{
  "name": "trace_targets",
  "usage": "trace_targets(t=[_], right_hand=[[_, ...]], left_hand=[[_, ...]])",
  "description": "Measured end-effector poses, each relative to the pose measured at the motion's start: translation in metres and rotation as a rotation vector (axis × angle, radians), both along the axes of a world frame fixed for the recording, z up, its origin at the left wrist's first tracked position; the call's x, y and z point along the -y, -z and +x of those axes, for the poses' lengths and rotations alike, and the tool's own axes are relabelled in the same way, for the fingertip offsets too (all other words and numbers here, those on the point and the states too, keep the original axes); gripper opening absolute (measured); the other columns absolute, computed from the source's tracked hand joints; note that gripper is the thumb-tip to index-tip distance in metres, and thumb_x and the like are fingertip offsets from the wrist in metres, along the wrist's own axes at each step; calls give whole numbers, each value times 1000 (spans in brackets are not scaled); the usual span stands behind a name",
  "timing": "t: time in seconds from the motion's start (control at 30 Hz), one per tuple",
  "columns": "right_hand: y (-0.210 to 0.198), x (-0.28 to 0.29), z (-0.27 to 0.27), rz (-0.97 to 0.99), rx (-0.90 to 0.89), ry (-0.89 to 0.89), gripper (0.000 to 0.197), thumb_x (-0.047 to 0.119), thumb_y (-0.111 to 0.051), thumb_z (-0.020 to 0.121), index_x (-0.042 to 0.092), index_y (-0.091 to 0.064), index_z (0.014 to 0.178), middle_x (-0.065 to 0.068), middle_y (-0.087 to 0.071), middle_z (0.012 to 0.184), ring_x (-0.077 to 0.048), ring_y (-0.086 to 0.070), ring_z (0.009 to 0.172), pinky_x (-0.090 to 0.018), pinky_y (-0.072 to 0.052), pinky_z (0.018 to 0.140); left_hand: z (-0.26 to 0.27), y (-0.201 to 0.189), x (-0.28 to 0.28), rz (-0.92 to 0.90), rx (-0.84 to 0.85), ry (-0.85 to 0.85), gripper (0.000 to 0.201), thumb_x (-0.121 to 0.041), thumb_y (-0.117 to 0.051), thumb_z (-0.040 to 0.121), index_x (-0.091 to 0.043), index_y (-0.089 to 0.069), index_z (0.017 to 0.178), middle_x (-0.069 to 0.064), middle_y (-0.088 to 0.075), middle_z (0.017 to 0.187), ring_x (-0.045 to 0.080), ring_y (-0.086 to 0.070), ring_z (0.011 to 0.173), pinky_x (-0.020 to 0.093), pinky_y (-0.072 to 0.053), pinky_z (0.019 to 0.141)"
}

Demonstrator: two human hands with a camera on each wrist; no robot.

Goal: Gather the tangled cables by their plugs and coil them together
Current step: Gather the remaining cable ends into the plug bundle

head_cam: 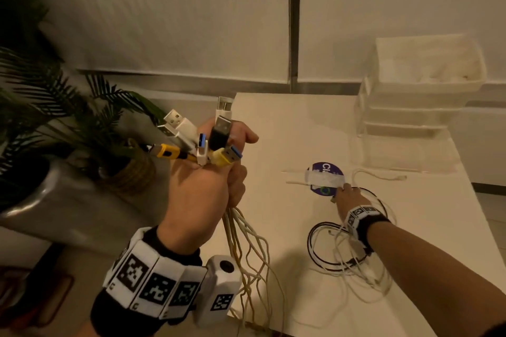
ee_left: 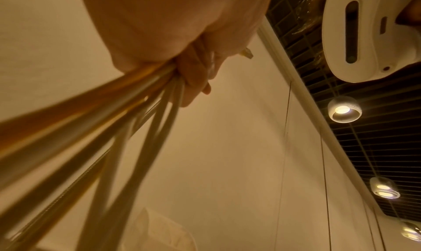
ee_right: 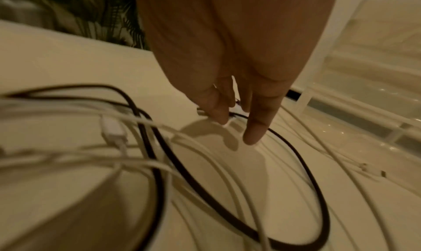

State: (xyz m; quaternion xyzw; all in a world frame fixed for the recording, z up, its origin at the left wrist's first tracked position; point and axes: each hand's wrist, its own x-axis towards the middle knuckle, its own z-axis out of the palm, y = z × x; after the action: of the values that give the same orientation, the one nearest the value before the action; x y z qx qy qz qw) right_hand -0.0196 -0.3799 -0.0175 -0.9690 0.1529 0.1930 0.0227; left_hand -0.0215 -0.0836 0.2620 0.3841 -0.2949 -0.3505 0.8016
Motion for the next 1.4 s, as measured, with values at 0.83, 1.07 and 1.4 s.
trace_targets(t=[0.83,1.07,1.4], right_hand=[[-322,-28,-116,1894,983,510,20,9,-41,99,8,-61,102,-4,-56,71,-15,-44,51,-28,-42,49],[-331,-111,-126,1109,1267,198,20,6,-64,89,21,-75,95,-4,-68,74,-18,-63,49,-36,-58,53],[-310,-128,-127,800,1322,40,20,6,-65,88,18,-75,99,7,-66,89,-9,-65,70,-24,-57,61]], left_hand=[[-32,-48,86,303,-32,-406,42,-42,-50,93,-9,-73,105,1,-16,57,17,-7,50,26,-8,45],[-51,-61,94,251,12,-299,63,-67,-62,73,-14,-68,109,-5,-21,49,6,-21,38,19,-18,40],[-62,-47,81,292,134,-488,28,-39,-68,82,-11,-72,86,8,-71,75,26,-60,60,26,-45,46]])
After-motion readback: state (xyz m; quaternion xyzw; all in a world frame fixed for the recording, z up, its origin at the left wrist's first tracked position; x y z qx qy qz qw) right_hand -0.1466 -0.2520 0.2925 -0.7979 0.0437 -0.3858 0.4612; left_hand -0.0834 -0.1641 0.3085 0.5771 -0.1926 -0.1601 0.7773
